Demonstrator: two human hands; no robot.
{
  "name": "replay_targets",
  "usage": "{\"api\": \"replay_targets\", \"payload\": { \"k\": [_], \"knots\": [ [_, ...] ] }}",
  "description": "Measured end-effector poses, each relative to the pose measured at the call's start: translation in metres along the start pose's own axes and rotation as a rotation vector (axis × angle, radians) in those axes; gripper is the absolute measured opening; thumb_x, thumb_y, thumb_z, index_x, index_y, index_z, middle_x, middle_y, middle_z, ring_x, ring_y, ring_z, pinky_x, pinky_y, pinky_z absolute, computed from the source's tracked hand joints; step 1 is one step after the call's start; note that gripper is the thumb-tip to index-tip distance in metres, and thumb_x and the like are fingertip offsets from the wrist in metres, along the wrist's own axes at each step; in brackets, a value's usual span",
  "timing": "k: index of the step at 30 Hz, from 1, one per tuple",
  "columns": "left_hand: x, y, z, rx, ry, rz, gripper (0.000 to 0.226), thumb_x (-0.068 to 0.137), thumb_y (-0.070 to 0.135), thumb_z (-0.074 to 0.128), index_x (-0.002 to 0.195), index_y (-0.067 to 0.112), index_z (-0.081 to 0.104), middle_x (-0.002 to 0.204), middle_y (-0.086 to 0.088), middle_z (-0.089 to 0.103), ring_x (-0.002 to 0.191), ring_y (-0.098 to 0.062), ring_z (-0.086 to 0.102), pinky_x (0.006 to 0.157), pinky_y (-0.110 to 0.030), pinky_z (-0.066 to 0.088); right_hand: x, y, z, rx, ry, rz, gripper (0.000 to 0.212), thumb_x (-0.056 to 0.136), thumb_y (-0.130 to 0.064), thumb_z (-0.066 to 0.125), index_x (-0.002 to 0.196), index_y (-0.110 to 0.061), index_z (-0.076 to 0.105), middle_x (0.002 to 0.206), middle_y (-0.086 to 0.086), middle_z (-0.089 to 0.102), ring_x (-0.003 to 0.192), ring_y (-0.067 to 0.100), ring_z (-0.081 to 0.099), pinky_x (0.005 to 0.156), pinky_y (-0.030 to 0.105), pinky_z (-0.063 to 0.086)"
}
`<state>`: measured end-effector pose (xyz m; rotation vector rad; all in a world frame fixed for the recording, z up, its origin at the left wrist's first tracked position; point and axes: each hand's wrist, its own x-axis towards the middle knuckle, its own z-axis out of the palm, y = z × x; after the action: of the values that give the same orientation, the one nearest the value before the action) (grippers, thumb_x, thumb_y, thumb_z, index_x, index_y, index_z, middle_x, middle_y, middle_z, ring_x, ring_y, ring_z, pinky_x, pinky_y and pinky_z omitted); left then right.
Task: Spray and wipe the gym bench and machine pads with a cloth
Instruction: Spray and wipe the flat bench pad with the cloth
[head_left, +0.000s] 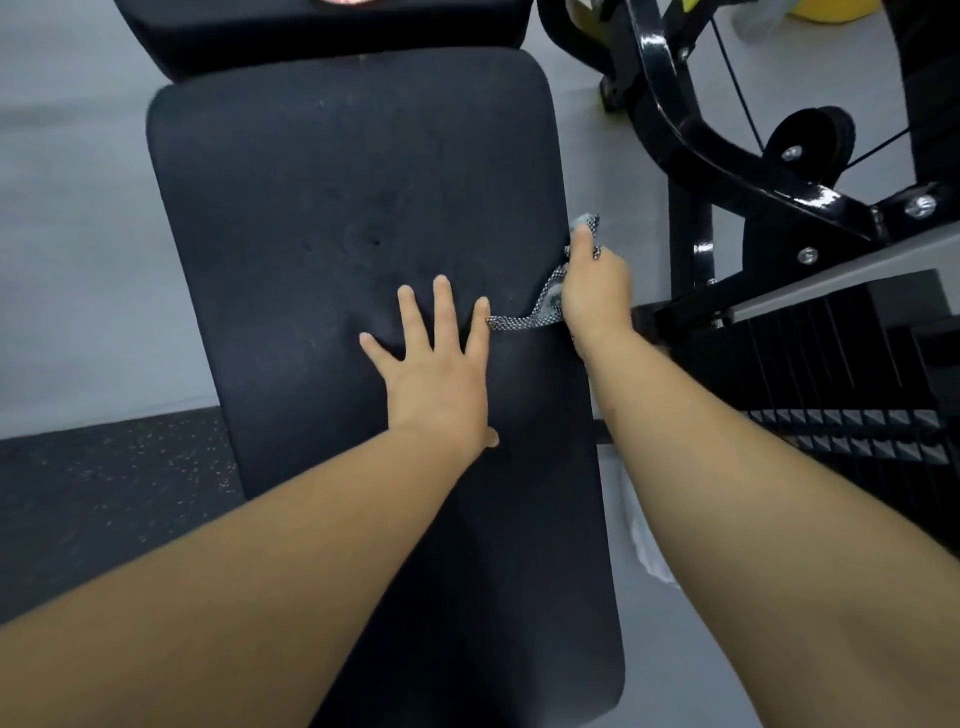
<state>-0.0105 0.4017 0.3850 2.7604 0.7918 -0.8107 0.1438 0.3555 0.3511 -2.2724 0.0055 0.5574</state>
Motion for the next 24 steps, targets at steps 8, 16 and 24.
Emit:
{"api": "replay_targets", "payload": {
  "k": [8,16,24],
  "knots": [
    [0.001,0.003,0.005,0.018,0.023,-0.018,0.127,0.069,0.063,0.068,0.144,0.021,-0.025,0.150,-0.016,-0.029,0.139,-0.044,-0.020,0.106,-0.068,0.012,-0.109,0.110,-0.036,-0.128,-0.065,0.190,0.056,0.102,-0.040,0.029,0.071,-0.002,0.057,0.071,0.013,0.053,0.076,0.030,0.050,0.070,0.037,0.036],
    [0.006,0.006,0.011,0.044,0.043,-0.030,0.130,0.066,0.065,0.070,0.144,0.021,-0.025,0.151,-0.016,-0.029,0.139,-0.044,-0.020,0.105,-0.069,0.013,-0.007,0.013,-0.002,-0.049,0.049,0.034,0.052,0.100,-0.041,0.029,0.056,-0.017,0.041,0.081,0.011,0.057,0.082,0.027,0.053,0.079,0.040,0.044],
    [0.005,0.006,0.008,0.034,0.046,-0.035,0.130,0.066,0.062,0.071,0.145,0.023,-0.024,0.151,-0.015,-0.028,0.140,-0.043,-0.020,0.106,-0.069,0.012,-0.083,0.090,-0.016,-0.109,0.026,-0.009,0.032,0.101,-0.028,0.035,0.081,-0.010,0.052,0.074,0.003,0.050,0.075,0.022,0.045,0.063,0.029,0.025]
  ]
}}
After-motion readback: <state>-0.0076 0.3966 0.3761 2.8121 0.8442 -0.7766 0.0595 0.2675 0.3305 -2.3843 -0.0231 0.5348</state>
